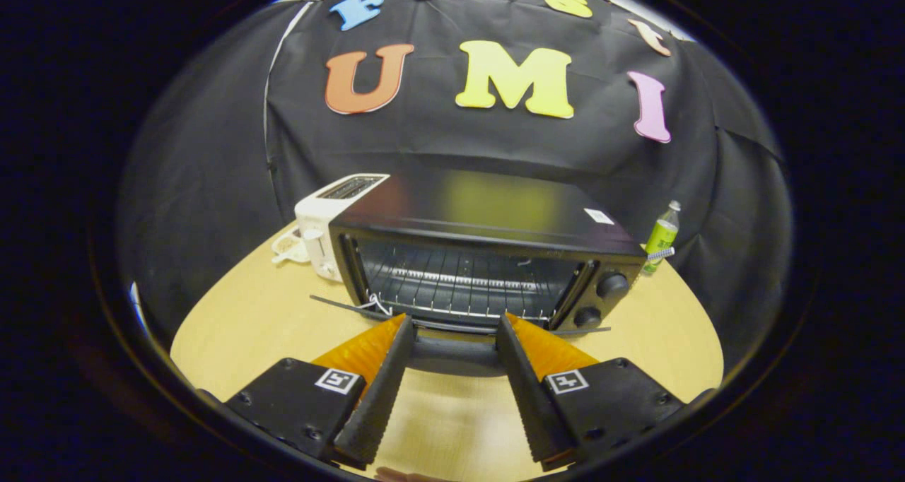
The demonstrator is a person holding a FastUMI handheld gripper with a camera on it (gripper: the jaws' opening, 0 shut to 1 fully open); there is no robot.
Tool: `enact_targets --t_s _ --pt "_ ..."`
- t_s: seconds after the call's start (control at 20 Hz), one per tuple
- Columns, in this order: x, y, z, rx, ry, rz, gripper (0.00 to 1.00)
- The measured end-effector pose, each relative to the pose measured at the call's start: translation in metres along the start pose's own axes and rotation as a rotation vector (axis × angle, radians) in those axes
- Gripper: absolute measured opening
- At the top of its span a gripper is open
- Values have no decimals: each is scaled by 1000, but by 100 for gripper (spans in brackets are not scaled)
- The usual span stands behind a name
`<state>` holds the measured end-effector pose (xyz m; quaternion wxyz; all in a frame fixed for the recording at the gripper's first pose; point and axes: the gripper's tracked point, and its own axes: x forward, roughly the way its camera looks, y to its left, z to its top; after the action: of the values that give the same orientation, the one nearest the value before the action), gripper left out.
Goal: Open the toaster oven, put the food inside, and close the toaster oven door.
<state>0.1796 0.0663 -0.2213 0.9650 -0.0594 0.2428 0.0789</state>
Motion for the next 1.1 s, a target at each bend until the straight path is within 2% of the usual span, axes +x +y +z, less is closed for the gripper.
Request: enact_targets --t_s 0.1,0.3,0.45,0.55,0.6,0.85,1.1 --pt "-4 4 -29 7 67 16 82" --pt "-11 8 -63 -11 81 45 84" --pt "-4 8 -93 60 145 84 84" --pt "3 2 -112 90 186 77 84" --pt "4 2 -105 112 148 91 83" --pt "2 1 -107 129 182 136 83" --pt "-40 24 -70 251 185 357 81"
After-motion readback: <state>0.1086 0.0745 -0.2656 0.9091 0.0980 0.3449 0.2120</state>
